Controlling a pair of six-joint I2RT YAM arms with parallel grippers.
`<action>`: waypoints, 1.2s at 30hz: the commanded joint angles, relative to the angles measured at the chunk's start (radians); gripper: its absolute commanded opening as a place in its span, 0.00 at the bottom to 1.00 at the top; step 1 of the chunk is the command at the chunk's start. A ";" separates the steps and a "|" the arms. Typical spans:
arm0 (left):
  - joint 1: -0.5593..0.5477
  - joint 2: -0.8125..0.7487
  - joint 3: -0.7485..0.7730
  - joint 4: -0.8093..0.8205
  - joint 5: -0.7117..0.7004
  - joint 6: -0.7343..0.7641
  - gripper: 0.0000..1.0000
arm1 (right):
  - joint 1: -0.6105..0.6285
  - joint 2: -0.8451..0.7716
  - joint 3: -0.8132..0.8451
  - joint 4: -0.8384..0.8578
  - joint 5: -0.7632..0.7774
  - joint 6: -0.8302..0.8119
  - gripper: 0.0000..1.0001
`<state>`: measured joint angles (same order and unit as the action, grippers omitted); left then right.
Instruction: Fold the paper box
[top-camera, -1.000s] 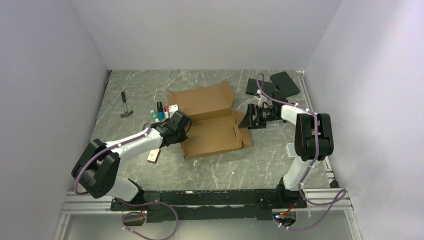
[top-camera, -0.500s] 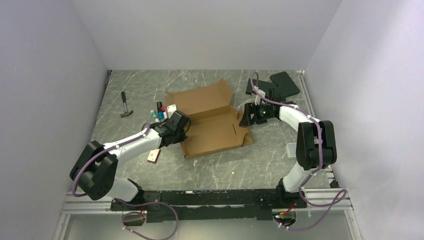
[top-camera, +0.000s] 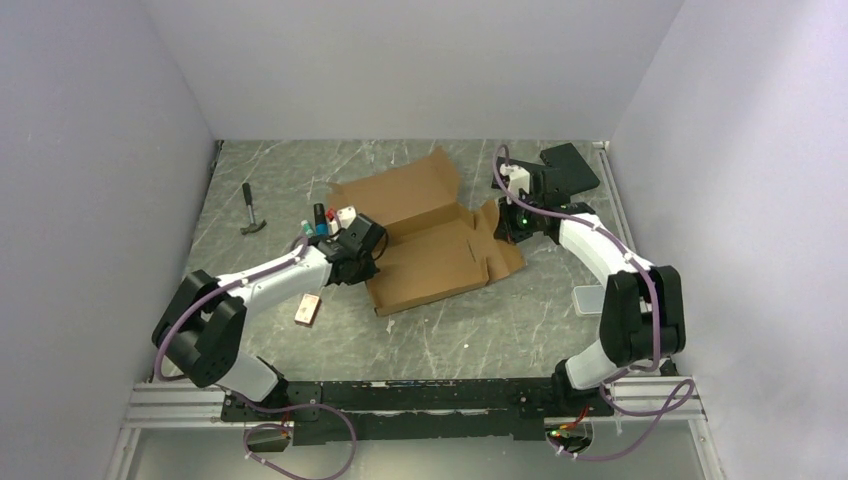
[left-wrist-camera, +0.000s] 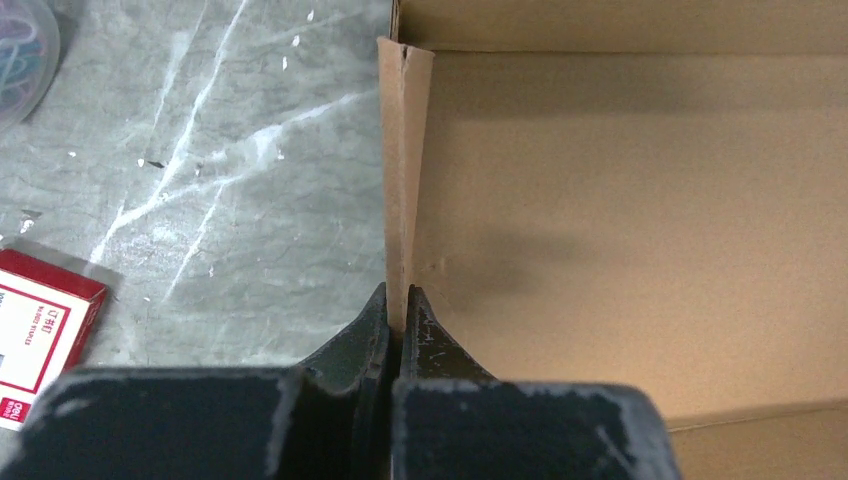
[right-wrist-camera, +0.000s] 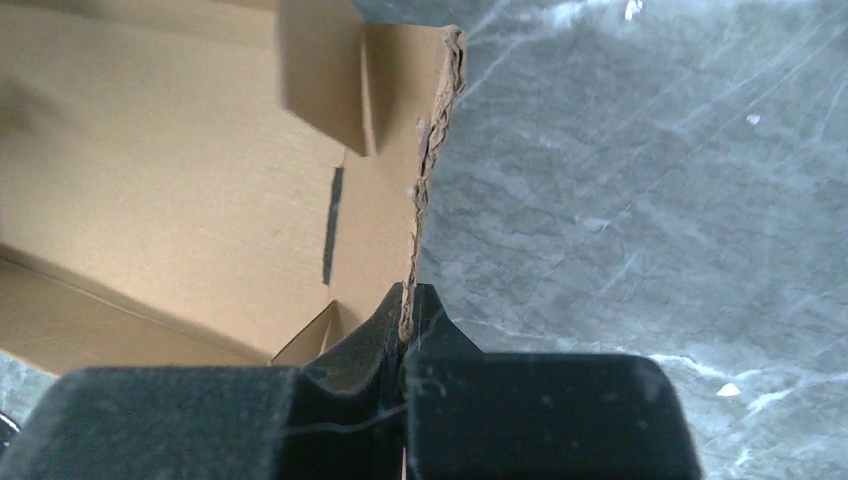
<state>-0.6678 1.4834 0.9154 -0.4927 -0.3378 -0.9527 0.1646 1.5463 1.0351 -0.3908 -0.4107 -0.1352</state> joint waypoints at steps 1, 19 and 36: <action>-0.008 0.019 0.072 -0.006 0.009 -0.007 0.00 | 0.017 -0.067 0.011 0.047 -0.007 -0.026 0.00; -0.018 0.123 0.131 0.026 -0.001 0.036 0.00 | 0.069 0.069 0.024 0.022 -0.100 -0.008 0.33; -0.019 0.119 0.103 0.026 -0.023 0.047 0.00 | -0.005 0.108 0.031 -0.009 -0.452 0.027 0.69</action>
<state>-0.6804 1.6142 1.0103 -0.5026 -0.3386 -0.9100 0.1730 1.6318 1.0351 -0.3962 -0.7235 -0.1226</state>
